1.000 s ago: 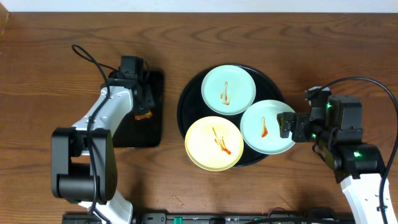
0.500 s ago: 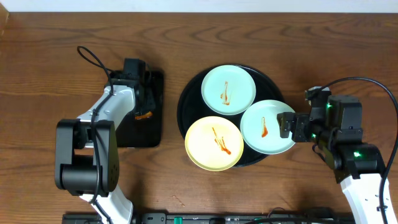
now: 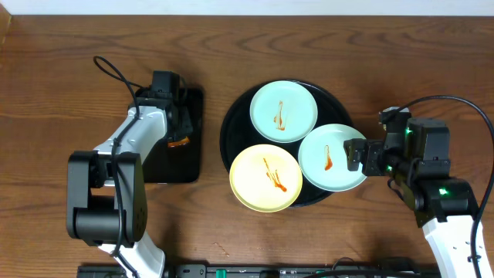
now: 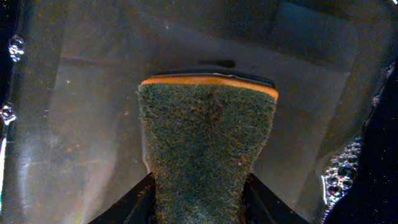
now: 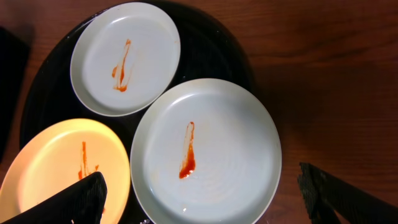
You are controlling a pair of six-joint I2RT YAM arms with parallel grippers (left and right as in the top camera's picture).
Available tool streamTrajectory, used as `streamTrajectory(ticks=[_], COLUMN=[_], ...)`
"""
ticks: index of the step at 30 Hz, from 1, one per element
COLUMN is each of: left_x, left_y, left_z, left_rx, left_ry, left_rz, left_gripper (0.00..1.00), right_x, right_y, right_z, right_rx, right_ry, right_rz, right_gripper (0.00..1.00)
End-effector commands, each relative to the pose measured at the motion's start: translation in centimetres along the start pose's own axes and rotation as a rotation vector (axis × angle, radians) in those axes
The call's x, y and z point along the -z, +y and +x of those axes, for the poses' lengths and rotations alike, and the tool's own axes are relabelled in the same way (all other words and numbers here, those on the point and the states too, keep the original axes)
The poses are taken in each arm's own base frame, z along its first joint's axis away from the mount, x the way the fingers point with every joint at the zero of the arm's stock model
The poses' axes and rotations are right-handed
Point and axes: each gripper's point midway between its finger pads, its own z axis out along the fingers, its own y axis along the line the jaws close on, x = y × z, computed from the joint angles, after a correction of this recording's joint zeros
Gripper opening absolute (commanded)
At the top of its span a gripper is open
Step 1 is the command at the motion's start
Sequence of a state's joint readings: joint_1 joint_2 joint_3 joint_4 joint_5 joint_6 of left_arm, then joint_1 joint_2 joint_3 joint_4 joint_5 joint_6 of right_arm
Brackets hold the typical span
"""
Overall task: Clean dirty plates on tray and stack at the side
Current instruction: 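Lower left gripper and pinch the green-orange sponge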
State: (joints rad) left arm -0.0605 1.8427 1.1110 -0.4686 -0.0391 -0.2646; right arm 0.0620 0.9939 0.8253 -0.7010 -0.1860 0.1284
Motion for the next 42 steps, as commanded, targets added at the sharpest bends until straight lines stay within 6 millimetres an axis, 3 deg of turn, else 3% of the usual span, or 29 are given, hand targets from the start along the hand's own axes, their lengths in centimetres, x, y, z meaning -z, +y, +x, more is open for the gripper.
streamTrajectory(ticks=[1, 19, 30, 42], left_x=[0.7, 2.1, 1.0, 0.1], left_y=[0.2, 0.1, 0.3, 0.4], left_z=[-0.2, -0.9, 0.1, 0.6], left_rx=[0.005, 0.009, 0.005, 0.003], left_ry=[-0.007, -0.047, -0.006, 0.018], left_rz=[0.003, 0.016, 0.002, -0.006], left_gripper=[0.42, 0.43, 0.48, 0.46], right_x=[0.5, 0.5, 0.5, 0.5], right_y=[0.0, 0.0, 0.0, 0.0], right_z=[-1.0, -1.0, -1.0, -1.0], right_rx=[0.007, 0.008, 0.007, 0.007], right_ry=[-0.026, -0.026, -0.026, -0.026], right_rz=[-0.003, -0.003, -0.003, -0.003], right_gripper=[0.97, 0.97, 0.97, 0.98])
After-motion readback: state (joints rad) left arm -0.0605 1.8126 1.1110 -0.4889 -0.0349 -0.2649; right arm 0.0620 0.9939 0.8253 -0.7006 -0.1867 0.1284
